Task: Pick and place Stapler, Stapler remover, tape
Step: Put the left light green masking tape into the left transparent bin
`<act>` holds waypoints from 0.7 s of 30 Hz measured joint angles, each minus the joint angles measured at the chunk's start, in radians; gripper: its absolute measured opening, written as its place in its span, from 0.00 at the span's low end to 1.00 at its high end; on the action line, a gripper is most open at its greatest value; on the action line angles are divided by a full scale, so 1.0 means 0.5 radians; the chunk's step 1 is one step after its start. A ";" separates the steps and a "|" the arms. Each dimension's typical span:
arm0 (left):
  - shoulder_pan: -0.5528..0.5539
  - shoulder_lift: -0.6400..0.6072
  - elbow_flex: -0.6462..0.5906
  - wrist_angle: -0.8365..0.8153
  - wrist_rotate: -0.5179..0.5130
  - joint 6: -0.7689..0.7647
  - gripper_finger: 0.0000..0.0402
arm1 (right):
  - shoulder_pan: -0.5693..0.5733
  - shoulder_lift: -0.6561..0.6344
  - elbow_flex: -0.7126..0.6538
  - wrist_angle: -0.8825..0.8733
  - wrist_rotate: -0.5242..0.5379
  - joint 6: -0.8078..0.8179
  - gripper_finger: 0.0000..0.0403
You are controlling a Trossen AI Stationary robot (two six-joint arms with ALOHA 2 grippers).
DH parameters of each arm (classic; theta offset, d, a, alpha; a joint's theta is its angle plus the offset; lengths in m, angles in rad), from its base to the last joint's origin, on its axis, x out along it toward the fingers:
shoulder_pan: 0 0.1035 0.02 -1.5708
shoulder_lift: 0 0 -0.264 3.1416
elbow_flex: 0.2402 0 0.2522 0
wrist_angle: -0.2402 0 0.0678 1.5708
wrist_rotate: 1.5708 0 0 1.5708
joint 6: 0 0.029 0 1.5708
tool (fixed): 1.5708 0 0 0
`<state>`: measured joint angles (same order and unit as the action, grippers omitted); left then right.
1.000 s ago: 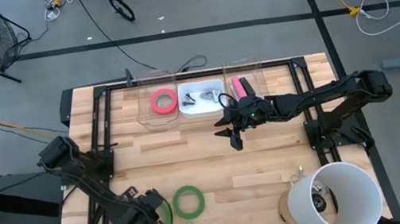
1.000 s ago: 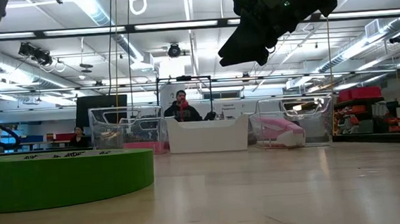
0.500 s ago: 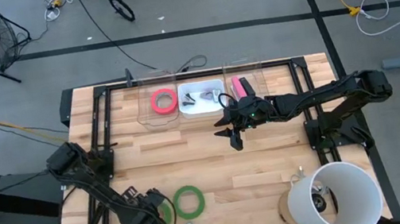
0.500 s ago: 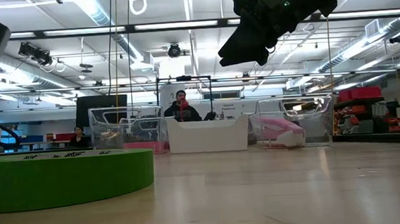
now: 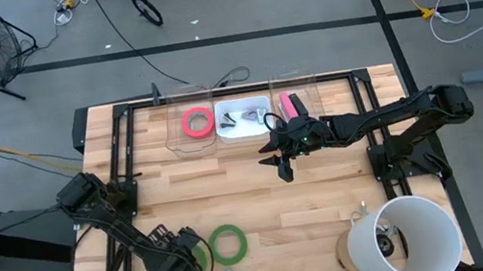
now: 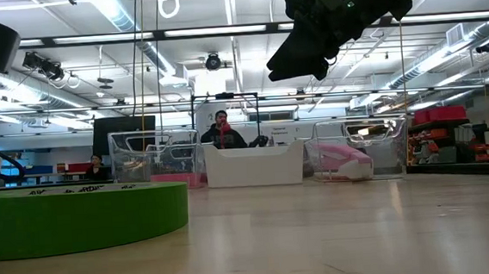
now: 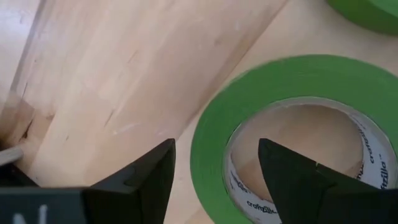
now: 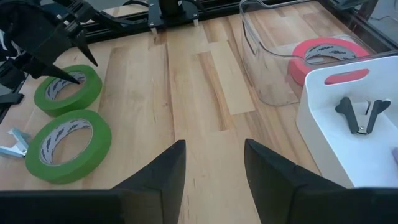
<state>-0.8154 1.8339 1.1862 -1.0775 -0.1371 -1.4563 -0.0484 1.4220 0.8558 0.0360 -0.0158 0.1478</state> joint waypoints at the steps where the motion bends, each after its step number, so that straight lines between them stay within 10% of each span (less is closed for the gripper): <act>1: 0.000 0.000 0.000 0.000 -0.001 0.001 0.59 | 0.000 0.000 0.000 0.000 0.000 0.000 0.41; 21: 0.010 -0.014 -0.284 0.356 -0.030 0.004 0.59 | 0.000 0.000 0.000 0.000 0.000 0.000 0.41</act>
<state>-0.8105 1.8269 1.0443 -0.8993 -0.1522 -1.4544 -0.0483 1.4220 0.8558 0.0361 -0.0158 0.1479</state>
